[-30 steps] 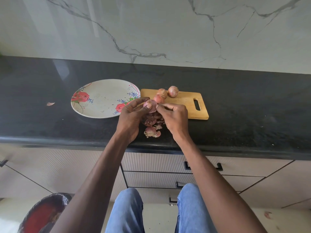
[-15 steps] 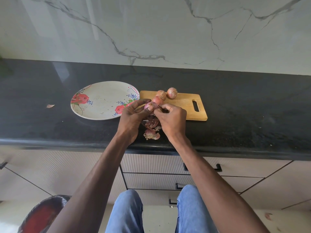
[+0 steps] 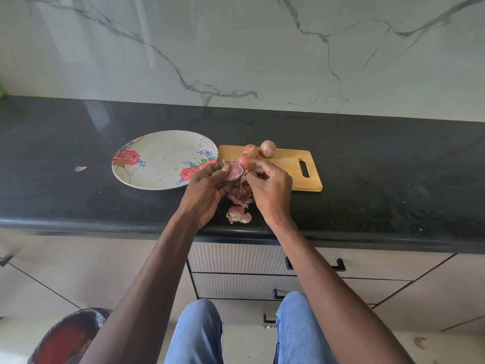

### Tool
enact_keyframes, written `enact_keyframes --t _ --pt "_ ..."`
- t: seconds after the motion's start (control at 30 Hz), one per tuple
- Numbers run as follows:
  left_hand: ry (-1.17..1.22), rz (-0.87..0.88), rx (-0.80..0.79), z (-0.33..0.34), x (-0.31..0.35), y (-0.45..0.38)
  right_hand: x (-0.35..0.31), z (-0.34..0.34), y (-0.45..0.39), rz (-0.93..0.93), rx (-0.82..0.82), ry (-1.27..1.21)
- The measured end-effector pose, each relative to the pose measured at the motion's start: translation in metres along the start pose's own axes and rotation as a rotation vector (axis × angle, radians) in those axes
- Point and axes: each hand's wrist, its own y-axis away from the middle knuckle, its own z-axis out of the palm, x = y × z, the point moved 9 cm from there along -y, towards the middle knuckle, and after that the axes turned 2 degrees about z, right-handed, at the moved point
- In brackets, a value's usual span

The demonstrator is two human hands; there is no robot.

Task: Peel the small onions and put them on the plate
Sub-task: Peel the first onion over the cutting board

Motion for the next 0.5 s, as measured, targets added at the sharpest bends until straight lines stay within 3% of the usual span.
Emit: enact_keyframes --t 0.23,0.5 --pt "0.071 -0.004 0.057 -0.007 0.0 -0.002 -0.007 0.016 0.002 -0.183 -0.055 0.282" --pt "0.017 0.045 -0.015 -0.002 0.0 -0.002 0.004 0.015 -0.006 -0.018 -0.15 0.036"
